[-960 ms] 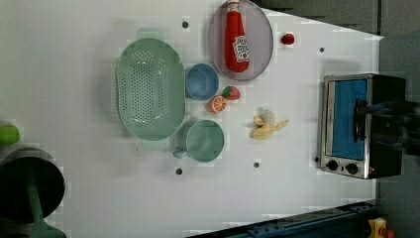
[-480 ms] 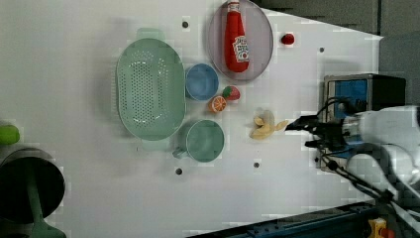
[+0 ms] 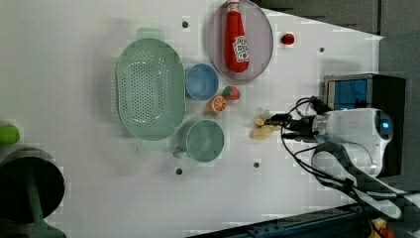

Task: Pick Banana and place it in mug.

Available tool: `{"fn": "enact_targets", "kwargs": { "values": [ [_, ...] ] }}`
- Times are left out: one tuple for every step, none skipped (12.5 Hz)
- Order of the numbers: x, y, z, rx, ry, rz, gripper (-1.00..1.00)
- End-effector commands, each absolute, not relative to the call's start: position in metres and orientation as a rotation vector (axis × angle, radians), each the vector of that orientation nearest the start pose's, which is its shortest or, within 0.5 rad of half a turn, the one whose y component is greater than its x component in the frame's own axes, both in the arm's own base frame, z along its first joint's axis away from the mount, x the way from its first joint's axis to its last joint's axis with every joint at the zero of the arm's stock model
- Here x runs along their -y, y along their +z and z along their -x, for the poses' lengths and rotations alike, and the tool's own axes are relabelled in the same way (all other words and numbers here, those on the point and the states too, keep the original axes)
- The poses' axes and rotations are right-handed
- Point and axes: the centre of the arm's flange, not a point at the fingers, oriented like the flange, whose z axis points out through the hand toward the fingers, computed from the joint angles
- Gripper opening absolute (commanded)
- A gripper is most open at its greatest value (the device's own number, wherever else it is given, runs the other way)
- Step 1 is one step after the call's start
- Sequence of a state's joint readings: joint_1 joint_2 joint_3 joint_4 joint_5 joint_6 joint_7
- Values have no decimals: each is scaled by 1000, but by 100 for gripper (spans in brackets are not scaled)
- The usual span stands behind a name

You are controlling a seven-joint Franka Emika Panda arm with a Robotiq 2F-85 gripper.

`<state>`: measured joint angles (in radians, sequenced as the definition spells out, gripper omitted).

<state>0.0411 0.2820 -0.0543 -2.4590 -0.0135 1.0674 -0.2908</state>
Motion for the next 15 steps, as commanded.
{"fn": "enact_targets", "kwargs": {
  "values": [
    [8,163,-475,-715,75,3098,100],
    [8,156,-476,-713,47,3095,100],
    [6,150,-474,-707,46,3095,100],
    [5,146,-473,-702,55,3096,100],
    [4,146,-472,-699,57,3096,90],
    [4,145,-471,-702,61,3096,49],
    [4,146,-472,-701,56,3096,34],
    [3,147,-473,-698,52,3095,10],
    [4,145,-471,-700,61,3096,-12],
    [4,146,-472,-700,55,3095,-34],
    [5,147,-472,-702,56,3095,-34],
    [5,147,-473,-705,54,3095,-34],
    [6,150,-475,-707,41,3092,-34],
    [7,159,-478,-710,13,3088,-34],
    [9,174,-483,-714,-29,3080,-34]
  ]
}}
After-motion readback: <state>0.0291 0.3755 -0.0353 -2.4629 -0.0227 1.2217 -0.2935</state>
